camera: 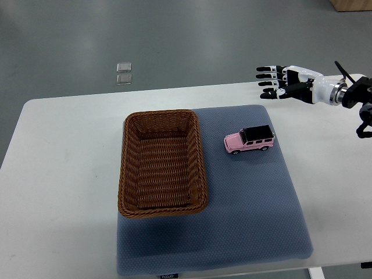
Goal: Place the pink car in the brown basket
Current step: 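Move the right hand from rest toward the pink toy car, then lower the right hand over the pink car and close fingers around it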
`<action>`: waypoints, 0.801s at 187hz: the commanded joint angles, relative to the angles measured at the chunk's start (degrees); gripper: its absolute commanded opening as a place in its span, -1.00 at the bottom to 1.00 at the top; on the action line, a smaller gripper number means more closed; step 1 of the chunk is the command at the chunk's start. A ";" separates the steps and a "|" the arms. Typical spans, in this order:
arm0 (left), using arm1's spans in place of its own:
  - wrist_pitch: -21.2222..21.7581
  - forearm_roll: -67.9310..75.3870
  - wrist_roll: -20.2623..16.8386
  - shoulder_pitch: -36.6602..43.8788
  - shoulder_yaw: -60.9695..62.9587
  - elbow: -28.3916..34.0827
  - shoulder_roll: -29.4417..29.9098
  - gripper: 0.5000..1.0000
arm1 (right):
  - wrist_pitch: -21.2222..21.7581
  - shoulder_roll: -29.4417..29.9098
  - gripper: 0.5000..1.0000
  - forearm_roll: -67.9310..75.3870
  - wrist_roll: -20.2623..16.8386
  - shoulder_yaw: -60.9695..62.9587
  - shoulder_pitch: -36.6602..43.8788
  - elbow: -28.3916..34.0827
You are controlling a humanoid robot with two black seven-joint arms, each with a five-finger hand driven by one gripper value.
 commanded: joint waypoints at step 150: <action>-0.01 -0.02 0.07 0.01 -0.03 0.00 0.00 1.00 | -10.40 -1.77 0.66 -42.56 15.90 -6.93 -0.39 9.00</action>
